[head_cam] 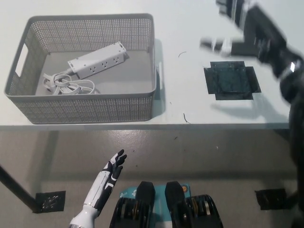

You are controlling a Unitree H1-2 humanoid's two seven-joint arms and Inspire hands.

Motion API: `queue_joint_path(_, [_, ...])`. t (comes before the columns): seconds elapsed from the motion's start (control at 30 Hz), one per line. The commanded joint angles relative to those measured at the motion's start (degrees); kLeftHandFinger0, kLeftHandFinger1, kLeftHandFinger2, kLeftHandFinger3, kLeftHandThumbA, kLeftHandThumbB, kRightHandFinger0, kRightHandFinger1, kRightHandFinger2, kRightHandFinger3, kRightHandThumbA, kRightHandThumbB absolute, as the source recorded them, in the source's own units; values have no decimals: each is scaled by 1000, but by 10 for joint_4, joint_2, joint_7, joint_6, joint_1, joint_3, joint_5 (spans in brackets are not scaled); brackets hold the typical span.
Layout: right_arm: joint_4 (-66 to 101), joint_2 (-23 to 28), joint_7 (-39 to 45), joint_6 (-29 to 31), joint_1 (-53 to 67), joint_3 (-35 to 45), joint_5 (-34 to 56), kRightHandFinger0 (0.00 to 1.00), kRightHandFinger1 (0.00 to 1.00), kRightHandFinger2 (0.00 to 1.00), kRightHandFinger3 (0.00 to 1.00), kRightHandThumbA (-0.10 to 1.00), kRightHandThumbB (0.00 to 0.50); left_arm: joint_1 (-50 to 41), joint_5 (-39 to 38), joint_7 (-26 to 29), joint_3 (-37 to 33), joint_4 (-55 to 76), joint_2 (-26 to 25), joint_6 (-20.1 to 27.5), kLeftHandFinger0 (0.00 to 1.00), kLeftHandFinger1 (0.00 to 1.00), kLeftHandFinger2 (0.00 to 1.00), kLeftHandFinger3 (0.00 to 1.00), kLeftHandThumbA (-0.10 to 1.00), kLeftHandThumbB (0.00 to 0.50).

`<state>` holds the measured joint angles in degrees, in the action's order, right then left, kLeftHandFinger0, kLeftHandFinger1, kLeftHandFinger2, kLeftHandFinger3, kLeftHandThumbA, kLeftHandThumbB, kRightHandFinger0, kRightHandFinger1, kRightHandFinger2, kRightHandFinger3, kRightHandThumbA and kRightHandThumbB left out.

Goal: Use the right hand to pick up a power strip and put it into a container on the left side

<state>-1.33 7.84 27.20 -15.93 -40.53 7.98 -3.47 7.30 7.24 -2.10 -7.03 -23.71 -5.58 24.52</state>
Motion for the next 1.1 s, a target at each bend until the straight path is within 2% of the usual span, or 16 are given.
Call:
queue_joint_path(0.0, [525, -159, -193, 424, 105, 17, -164, 1000, 1000, 1000, 1000, 881, 404, -10, 6, 4, -10, 23, -1, 24, 1000, 1000, 1000, 1000, 1000, 70])
queue_joint_path(0.03, [522, -205, -229, 428, 138, -24, -198, 1000, 1000, 1000, 1000, 857, 389, -12, 7, 5, -10, 22, -1, 24, 1000, 1000, 1000, 1000, 1000, 76])
queue_joint_path(0.1, [506, -208, -287, 429, 165, -87, -209, 1000, 1000, 1000, 1000, 781, 334, -13, 10, 6, -11, 22, -2, 24, 1000, 1000, 1000, 1000, 1000, 75])
queue_joint_path(0.13, [496, -201, -332, 429, 180, -111, -241, 1000, 1000, 1000, 1000, 837, 378, -14, 10, 6, -11, 23, -2, 24, 1000, 1000, 1000, 1000, 1000, 74])
queue_joint_path(0.17, [482, -208, -382, 429, 220, -151, -260, 1000, 1000, 1000, 1000, 800, 427, -16, 13, 7, -11, 25, -2, 24, 1000, 1000, 1000, 1000, 1000, 72])
queue_joint_path(0.2, [482, -203, -349, 429, 243, -154, -221, 1000, 1000, 1000, 1000, 780, 471, -16, 12, 6, -10, 25, -2, 24, 1000, 1000, 1000, 1000, 1000, 71])
queue_joint_path(0.23, [474, -235, -341, 429, 317, -171, -226, 1000, 1000, 1000, 1000, 885, 494, -16, 12, 6, -11, 25, -2, 24, 1000, 1000, 1000, 1000, 1000, 69])
queue_joint_path(0.3, [440, -240, -392, 429, 388, -204, -276, 1000, 1000, 1000, 1000, 1000, 361, -14, 15, 9, -12, 25, -3, 24, 1000, 1000, 1000, 1000, 1000, 73])
queue_joint_path(0.37, [395, -229, -424, 429, 417, -195, -331, 1000, 1000, 1000, 1000, 1000, 289, -12, 11, 7, -11, 23, -3, 24, 1000, 1000, 1000, 1000, 1000, 95])
queue_joint_path(0.43, [351, -173, -455, 429, 395, -193, -327, 1000, 1000, 1000, 1000, 1000, 236, -13, 8, 4, -10, 23, -2, 24, 1000, 1000, 1000, 1000, 1000, 101])
queue_joint_path(0.5, [309, -101, -457, 429, 386, -186, -324, 1000, 1000, 1000, 1000, 1000, 91, -16, 3, 2, -10, 24, -1, 24, 1000, 1000, 1000, 1000, 1000, 106])
queue_joint_path(0.6, [227, -85, -438, 429, 396, -177, -251, 1000, 1000, 1000, 1000, 1000, 104, -16, 5, 3, -11, 24, -2, 24, 1000, 1000, 1000, 1000, 1000, 100])
queue_joint_path(0.7, [143, -97, -407, 429, 407, -138, -235, 1000, 1000, 1000, 1000, 1000, 163, -14, 8, 5, -12, 25, -3, 24, 1000, 1000, 1000, 1000, 1000, 100])
queue_joint_path(0.83, [56, -112, -355, 429, 401, -100, -163, 1000, 1000, 1000, 1000, 1000, 184, -14, 5, 5, -11, 23, -1, 24, 1000, 1000, 1000, 1000, 1000, 110])
queue_joint_path(0.9, [21, -117, -329, 415, 398, -88, -120, 1000, 1000, 1000, 1000, 1000, 179, -14, 6, 6, -11, 24, -1, 24, 1000, 1000, 1000, 1000, 1000, 108])
queue_joint_path(1.07, [-35, -108, -308, 345, 389, -78, -110, 1000, 1000, 1000, 1000, 1000, 87, -10, 7, 10, -13, 22, -3, 24, 1000, 1000, 1000, 1000, 1000, 105])
